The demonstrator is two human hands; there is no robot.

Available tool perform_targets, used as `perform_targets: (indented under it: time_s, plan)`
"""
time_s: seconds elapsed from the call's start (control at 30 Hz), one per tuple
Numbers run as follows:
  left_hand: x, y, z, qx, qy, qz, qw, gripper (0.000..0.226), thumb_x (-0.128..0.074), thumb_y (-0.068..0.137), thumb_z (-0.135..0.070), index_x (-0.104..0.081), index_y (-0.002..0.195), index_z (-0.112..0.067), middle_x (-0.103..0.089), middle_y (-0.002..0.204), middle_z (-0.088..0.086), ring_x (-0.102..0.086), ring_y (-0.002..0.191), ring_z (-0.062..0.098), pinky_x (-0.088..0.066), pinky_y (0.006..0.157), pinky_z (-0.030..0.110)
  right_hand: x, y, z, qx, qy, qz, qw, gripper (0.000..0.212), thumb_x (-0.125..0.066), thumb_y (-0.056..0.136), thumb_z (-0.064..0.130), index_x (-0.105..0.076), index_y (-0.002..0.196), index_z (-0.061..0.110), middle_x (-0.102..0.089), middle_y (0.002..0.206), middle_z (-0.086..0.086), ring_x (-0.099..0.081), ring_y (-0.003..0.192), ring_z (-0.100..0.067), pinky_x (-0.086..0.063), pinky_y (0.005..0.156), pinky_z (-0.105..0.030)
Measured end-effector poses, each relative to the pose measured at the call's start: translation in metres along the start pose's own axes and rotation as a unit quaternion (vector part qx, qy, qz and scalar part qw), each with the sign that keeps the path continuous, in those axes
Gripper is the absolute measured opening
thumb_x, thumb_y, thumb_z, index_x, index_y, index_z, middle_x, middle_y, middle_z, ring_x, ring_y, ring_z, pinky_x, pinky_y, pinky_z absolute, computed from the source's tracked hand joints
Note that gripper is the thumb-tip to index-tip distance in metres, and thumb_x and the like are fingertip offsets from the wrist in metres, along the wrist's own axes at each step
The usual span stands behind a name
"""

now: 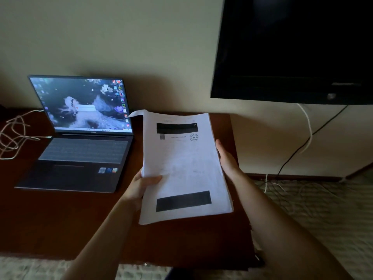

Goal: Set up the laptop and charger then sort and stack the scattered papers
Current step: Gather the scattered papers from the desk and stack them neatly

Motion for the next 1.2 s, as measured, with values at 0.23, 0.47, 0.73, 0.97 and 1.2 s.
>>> perform_targets:
  time_s: [0.23, 0.47, 0.73, 0.97, 1.2]
  plan:
    - [-0.057, -0.035, 0.057, 0.006, 0.023, 0.043, 0.999, 0.058, -0.070, 0.062, -0.019, -0.051, 0.116, -0.027, -0.062, 0.106, 0.012, -0.064, 0.093, 0.030, -0.058, 0.061, 0.038, 0.065, -0.051, -0.067, -0.038, -0.064, 0.009, 0.997, 0.026, -0.048, 0.096, 0.022, -0.061, 0.115, 0.012, -0.066, 0.112, -0.008, -0.063, 0.098, -0.023, -0.049, 0.089, -0.036]
    - [-0.067, -0.030, 0.123, 0.050, 0.095, -0.035, 0.994, 0.049, -0.070, 0.076, 0.002, -0.052, 0.119, -0.010, -0.061, 0.112, 0.016, -0.061, 0.101, 0.036, -0.053, 0.084, 0.056, 0.088, -0.078, -0.136, -0.043, -0.082, -0.086, 0.992, 0.029, -0.037, 0.091, 0.006, -0.059, 0.111, 0.009, -0.062, 0.095, -0.008, -0.050, 0.067, -0.015, -0.033, 0.053, -0.023]
    - [-0.052, -0.002, 0.134, 0.017, 0.218, -0.152, 0.964, 0.023, -0.066, 0.083, -0.003, -0.057, 0.101, -0.014, -0.063, 0.099, 0.007, -0.062, 0.088, 0.024, -0.054, 0.072, 0.038, 0.079, -0.060, -0.155, 0.001, -0.117, -0.119, 0.986, 0.030, -0.042, 0.097, 0.018, -0.057, 0.120, 0.009, -0.062, 0.114, -0.009, -0.060, 0.098, -0.024, -0.051, 0.082, -0.036]
    - [-0.045, 0.022, 0.127, -0.017, 0.296, -0.200, 0.934, 0.033, -0.067, 0.086, -0.010, -0.057, 0.117, -0.016, -0.059, 0.106, 0.002, -0.057, 0.092, 0.020, -0.054, 0.075, 0.034, 0.071, -0.041, -0.165, -0.005, -0.156, -0.093, 0.983, 0.044, -0.038, 0.097, 0.015, -0.039, 0.141, 0.014, -0.049, 0.139, -0.008, -0.054, 0.120, -0.028, -0.048, 0.094, -0.038]
    - [-0.044, 0.014, 0.133, -0.055, 0.289, -0.285, 0.912, 0.021, -0.048, 0.090, -0.001, -0.062, 0.104, -0.011, -0.062, 0.099, 0.006, -0.057, 0.086, 0.020, -0.056, 0.079, 0.039, 0.074, -0.058, -0.175, 0.037, -0.104, -0.091, 0.990, 0.053, -0.035, 0.096, 0.005, -0.033, 0.147, 0.020, -0.039, 0.149, -0.001, -0.041, 0.134, -0.022, -0.038, 0.109, -0.044]
Point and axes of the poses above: each hand's wrist, its own y-axis towards the middle knuckle, its own x-axis out of the back of the hand, z = x × y, the point moved 8 cm from there along y, towards the middle knuckle
